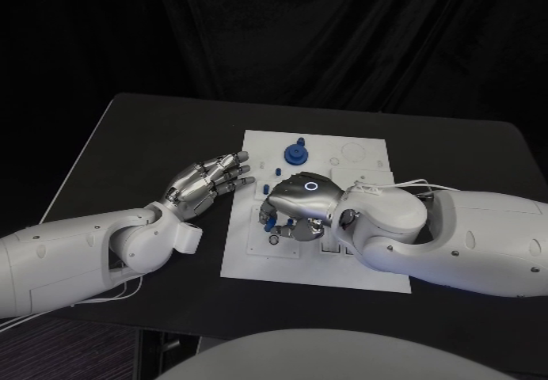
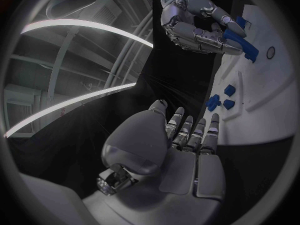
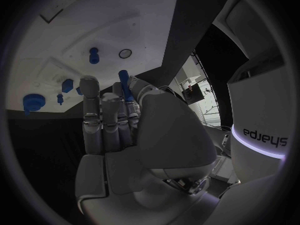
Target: Assemble the parts on the task board
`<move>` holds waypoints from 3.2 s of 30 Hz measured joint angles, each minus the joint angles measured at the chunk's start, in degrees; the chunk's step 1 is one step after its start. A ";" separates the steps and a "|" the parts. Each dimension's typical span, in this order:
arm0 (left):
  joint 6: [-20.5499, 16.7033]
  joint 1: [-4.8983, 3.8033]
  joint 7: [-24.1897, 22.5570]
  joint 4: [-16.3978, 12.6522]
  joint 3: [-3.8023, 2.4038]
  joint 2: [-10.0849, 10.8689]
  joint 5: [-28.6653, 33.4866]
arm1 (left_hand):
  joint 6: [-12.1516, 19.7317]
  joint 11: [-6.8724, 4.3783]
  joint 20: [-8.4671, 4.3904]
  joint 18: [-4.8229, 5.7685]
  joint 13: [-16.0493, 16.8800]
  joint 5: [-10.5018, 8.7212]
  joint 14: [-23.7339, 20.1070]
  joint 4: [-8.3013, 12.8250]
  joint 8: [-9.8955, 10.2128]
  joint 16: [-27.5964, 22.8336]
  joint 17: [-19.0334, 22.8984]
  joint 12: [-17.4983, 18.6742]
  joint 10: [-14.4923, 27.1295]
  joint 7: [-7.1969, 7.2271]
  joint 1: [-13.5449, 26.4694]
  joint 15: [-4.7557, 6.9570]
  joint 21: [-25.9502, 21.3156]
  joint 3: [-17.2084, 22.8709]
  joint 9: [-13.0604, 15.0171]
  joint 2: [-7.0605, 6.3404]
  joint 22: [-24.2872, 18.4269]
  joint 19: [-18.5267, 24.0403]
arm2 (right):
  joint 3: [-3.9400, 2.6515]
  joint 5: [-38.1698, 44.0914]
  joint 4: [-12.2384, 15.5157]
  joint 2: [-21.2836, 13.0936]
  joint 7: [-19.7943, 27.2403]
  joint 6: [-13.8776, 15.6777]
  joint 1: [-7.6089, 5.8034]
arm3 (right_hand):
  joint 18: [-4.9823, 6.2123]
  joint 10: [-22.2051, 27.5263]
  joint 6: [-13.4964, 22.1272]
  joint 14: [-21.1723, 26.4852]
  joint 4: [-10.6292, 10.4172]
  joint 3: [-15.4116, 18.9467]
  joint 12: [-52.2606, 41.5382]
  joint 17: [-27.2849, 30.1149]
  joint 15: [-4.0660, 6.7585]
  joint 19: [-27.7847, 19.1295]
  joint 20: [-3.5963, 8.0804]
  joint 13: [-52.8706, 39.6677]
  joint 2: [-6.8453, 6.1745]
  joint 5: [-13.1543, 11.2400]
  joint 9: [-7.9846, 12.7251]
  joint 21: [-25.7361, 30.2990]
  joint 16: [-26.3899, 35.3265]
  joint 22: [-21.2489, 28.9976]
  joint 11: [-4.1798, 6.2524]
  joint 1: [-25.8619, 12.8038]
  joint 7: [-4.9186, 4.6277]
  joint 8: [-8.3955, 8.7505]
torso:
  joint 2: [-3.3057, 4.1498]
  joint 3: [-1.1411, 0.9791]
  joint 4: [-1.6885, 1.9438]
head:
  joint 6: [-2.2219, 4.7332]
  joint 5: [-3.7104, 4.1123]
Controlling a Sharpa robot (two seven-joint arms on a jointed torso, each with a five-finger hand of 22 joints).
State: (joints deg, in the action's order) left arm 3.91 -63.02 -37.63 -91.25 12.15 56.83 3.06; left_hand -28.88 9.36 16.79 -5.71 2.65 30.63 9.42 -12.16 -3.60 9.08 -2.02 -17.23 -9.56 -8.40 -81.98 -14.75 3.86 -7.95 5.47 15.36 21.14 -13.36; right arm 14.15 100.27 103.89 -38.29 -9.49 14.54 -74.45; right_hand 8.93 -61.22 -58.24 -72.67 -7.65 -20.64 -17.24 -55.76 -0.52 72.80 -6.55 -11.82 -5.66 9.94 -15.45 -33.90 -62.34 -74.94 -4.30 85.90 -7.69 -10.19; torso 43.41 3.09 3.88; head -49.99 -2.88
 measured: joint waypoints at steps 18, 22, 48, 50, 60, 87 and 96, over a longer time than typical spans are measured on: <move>0.24 0.11 0.05 0.29 -0.01 -0.26 0.00 | 0.00 0.00 0.00 0.00 0.00 0.00 0.00 0.00 0.00 0.00 0.00 0.00 0.00 0.00 0.00 0.00 0.00 0.00 -0.01 0.00 -0.04 0.00 | 0.01 0.76 -1.09 0.08 0.85 -1.07 2.15 | 0.00 -0.20 0.00 0.00 0.32 0.00 0.00 0.01 0.00 0.00 0.00 0.04 -0.23 -0.22 -0.46 0.00 0.00 0.01 -0.21 0.22 0.00 -0.34 | -0.04 0.13 -0.34 | 0.00 -0.39; 0.29 0.13 0.06 0.33 -0.01 -0.26 0.00 | 0.00 -0.15 0.00 0.00 0.00 0.00 0.00 0.00 0.00 0.00 0.00 0.00 0.15 0.00 0.00 0.00 0.00 0.00 -0.01 0.00 -0.10 0.00 | 0.01 0.79 -1.13 0.01 0.86 -1.22 2.36 | 0.01 -0.20 -0.11 0.00 0.48 -0.17 0.00 0.06 0.00 0.00 0.00 -0.02 -0.24 -0.23 -0.58 0.00 0.00 0.01 -0.21 0.22 -0.12 -0.34 | -0.04 0.09 -0.33 | 0.00 -0.39; 0.49 0.43 0.18 0.60 0.00 -0.35 0.00 | 0.00 -0.17 0.00 0.00 0.00 0.00 0.01 -0.01 0.00 0.00 0.00 0.00 0.17 0.00 0.00 0.01 0.00 -0.01 -0.03 0.00 -0.18 0.00 | -0.05 0.92 -1.20 -0.23 0.77 -2.25 2.92 | 0.02 -0.61 -0.92 0.37 0.80 0.15 0.22 0.47 -0.06 -0.61 0.21 -0.15 -0.25 -0.28 -1.45 0.69 0.41 0.02 -0.21 0.21 0.09 -0.84 | 0.01 0.09 -0.32 | -0.01 -0.34; 0.50 0.44 0.19 0.60 0.00 -0.35 0.00 | 0.00 -0.18 0.00 0.00 0.00 0.00 0.00 -0.01 0.00 0.00 0.00 0.00 0.18 0.00 0.00 0.00 0.00 -0.01 -0.03 0.00 -0.18 0.00 | -0.05 0.92 -1.27 -0.22 0.76 -2.30 2.92 | 0.02 -0.61 -0.92 0.44 0.80 0.15 0.43 0.57 0.01 -0.63 0.20 -0.14 -0.25 -0.28 -1.46 0.76 0.41 0.02 -0.21 0.21 0.08 -0.83 | 0.01 0.09 -0.32 | -0.01 -0.34; 0.56 0.47 0.29 0.59 0.00 -0.34 0.00 | 0.00 -0.18 0.00 0.00 0.00 0.00 0.01 -0.01 0.00 0.00 0.00 0.00 0.17 0.00 0.00 0.00 0.00 -0.01 -0.03 0.00 -0.18 0.00 | 0.00 0.92 -1.80 0.34 0.64 -3.12 3.14 | 0.01 7.15 8.69 2.54 -0.15 1.27 3.12 1.75 -1.82 -2.73 -1.02 -0.20 -1.53 -1.21 -0.42 3.91 1.78 0.03 -2.52 -1.10 -0.06 4.23 | 0.01 0.09 -0.31 | -0.01 -0.27; 0.59 0.54 0.40 0.34 0.00 0.30 0.00 | 0.00 -0.17 0.00 0.00 0.00 0.22 0.01 0.15 0.00 0.00 0.00 0.00 0.17 0.00 0.00 0.01 0.00 0.15 -0.04 0.00 -0.34 0.00 | -0.05 -0.40 3.09 -7.10 2.00 3.20 1.18 | 0.01 14.56 14.83 1.63 -3.33 6.17 1.68 -0.32 -1.96 -1.86 -1.71 -1.43 -1.38 -5.23 3.00 2.87 -0.24 0.03 -3.11 -3.47 1.53 5.23 | -0.01 0.10 -0.30 | -0.01 0.07; 0.49 0.56 0.38 -0.38 0.00 1.27 0.00 | -0.20 -0.17 0.00 0.00 0.00 0.22 0.01 0.32 -0.23 0.00 0.01 0.00 0.17 -0.20 0.00 0.01 0.00 0.32 0.04 0.00 -0.34 0.00 | -0.16 -13.71 9.09 -18.79 3.89 6.48 -5.04 | 0.01 9.08 9.80 0.12 -1.08 2.79 -6.60 -2.34 -1.35 -0.48 -1.26 -5.01 0.02 2.40 2.63 -1.09 -2.25 0.03 -1.71 1.68 -0.75 2.82 | -0.14 0.07 -0.34 | -0.01 1.47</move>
State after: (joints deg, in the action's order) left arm 4.40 -62.46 -37.25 -91.63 12.15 58.10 3.06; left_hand -29.08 9.19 16.79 -5.71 2.66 30.85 9.43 -11.84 -3.83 9.07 -2.02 -17.24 -9.39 -8.60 -81.97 -14.74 3.86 -7.63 5.51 15.36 20.80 -13.36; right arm 14.00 86.56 112.98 -57.08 -5.59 21.02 -79.49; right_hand 8.95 -52.14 -48.44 -72.56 -8.73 -17.84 -23.84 -58.09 -1.87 72.32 -7.81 -16.83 -5.65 12.34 -12.82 -34.99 -64.59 -74.90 -6.01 87.58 -8.44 -7.37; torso 43.28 3.16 3.54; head -49.99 -1.42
